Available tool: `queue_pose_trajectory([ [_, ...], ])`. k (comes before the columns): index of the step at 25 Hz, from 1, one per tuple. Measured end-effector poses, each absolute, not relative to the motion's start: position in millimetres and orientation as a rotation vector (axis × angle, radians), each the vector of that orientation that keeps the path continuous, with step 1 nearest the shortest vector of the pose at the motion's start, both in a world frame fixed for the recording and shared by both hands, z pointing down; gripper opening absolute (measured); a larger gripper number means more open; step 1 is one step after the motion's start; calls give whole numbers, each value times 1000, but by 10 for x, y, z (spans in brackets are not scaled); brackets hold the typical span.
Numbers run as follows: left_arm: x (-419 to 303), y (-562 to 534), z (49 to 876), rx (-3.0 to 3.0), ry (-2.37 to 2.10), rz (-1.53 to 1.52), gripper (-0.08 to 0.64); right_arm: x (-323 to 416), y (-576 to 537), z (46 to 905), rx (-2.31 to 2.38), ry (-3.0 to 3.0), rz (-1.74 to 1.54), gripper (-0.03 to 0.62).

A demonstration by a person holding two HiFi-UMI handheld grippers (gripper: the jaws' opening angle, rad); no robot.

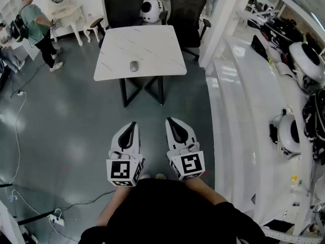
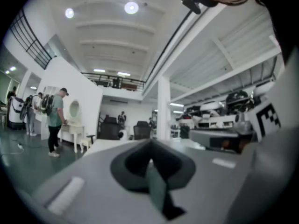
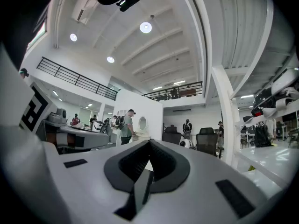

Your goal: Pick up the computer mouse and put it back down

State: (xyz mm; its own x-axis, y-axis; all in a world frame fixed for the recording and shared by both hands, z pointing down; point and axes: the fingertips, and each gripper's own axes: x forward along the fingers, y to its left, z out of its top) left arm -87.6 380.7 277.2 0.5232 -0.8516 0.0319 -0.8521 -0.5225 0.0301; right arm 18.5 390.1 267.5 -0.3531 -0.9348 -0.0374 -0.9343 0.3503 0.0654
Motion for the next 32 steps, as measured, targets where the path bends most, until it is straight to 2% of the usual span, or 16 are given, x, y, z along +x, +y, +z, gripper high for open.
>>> queue_pose_trajectory([
  [20,-510,3570,2805,2700,-1577,37,13,610,3655,2739,1778,-2651,-111,18],
  [22,-475,3544,2849,2689,-1572,52,102,646,3640,2774,1779,-2655,-94,18],
  [23,-458,3529,2868,2682,-1568,57,118,664,3632,2784,1778,-2657,-91,18],
  [32,-421,3319,2885,2651,-1581,73,173,784,3474,2794,1771,-2653,-91,18],
])
